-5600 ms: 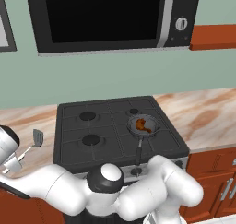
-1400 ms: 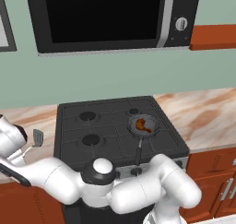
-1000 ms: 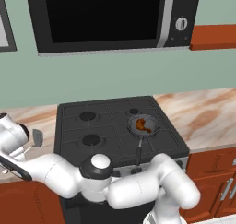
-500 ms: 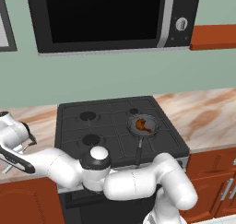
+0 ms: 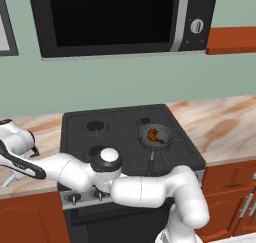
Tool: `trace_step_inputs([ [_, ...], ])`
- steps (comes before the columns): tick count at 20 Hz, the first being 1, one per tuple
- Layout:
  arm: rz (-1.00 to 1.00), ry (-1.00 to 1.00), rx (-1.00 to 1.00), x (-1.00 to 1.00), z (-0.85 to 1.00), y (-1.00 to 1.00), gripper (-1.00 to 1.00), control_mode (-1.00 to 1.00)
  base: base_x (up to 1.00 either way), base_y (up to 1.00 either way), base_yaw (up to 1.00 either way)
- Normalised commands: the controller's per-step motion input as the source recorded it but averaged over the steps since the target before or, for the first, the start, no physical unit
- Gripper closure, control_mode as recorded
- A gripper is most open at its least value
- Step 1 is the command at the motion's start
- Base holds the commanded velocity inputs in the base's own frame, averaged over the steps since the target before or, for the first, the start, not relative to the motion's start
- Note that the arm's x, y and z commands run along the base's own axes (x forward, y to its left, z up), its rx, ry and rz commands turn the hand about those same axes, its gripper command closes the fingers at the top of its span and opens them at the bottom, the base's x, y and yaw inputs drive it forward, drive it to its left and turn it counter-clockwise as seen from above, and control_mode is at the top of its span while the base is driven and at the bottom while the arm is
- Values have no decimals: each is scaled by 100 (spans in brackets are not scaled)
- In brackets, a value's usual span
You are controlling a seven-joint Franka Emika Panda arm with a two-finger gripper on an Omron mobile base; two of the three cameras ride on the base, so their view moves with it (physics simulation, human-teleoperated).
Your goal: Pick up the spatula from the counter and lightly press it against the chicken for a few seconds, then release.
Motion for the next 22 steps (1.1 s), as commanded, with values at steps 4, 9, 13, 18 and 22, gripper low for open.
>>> trace_step_inputs([
  [4,-1,0,0,0,0,0,100,-100,0,0,0],
  [9,0,-1,0,-19,17,0,100,-100,0,0,0],
  [13,0,-8,0,-38,34,0,100,-100,0,0,0],
  [18,0,-9,0,-38,53,0,100,-100,0,0,0],
  [22,0,-8,0,-45,65,-9,100,-100,0,0,0],
])
